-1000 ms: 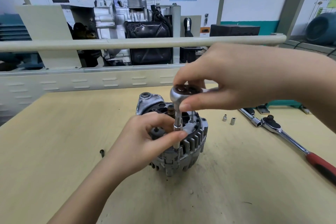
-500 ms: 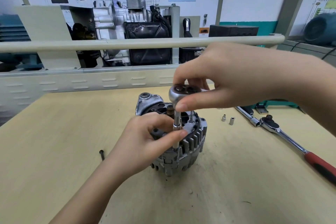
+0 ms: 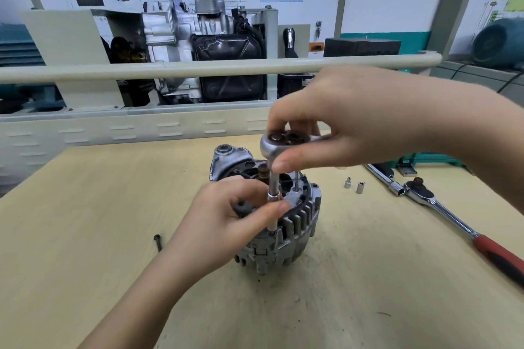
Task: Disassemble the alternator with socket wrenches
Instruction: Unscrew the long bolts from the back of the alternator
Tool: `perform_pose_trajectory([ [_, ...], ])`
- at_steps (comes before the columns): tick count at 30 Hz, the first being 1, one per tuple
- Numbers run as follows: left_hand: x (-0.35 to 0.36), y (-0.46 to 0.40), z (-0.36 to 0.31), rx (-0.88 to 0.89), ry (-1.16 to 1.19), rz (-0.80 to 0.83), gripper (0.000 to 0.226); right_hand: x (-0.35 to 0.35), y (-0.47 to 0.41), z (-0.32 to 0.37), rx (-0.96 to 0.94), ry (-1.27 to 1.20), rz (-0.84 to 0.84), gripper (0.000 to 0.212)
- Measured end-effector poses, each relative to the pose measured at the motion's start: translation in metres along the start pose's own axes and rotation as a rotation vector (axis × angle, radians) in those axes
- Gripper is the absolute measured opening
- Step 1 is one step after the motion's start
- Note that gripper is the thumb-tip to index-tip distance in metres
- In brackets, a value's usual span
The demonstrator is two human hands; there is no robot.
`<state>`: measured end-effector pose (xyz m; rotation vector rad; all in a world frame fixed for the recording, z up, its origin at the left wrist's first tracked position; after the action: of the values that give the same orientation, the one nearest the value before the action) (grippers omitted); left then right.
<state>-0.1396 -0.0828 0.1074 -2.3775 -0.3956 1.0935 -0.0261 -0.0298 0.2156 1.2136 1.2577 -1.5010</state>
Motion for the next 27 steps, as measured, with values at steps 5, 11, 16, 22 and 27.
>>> perform_pose_trajectory([
  [5,0.0016,0.0028,0.0027,-0.045,0.07,-0.03,0.035,0.002,0.0013,0.0012,-0.034,-0.027,0.004,0.041],
  [11,0.0002,0.0026,0.0017,-0.056,0.232,0.117,0.023,0.0011,0.0009,0.0029,-0.115,-0.101,0.083,0.026],
  [16,-0.0019,0.003,-0.0005,-0.037,0.134,-0.002,0.024,0.0002,0.0005,0.0023,-0.092,-0.072,0.058,0.036],
  [22,0.0007,0.0026,-0.0016,-0.067,0.146,-0.047,0.013,0.0005,0.0011,0.0033,-0.02,0.013,0.029,0.048],
  [27,-0.0013,0.0023,0.0003,-0.066,0.225,0.074,0.012,0.0008,-0.0007,0.002,-0.043,0.004,0.091,0.026],
])
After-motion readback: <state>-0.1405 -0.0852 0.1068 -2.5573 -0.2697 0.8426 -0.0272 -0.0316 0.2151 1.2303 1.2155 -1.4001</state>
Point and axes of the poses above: each hand's wrist, its own y-axis away from the middle knuckle, its own x-axis out of the palm, z = x × y, the point moved 4 cm from there along -y, towards the middle knuckle, and after that the axes turned 8 degrees about -y, right-handed, at the moved point
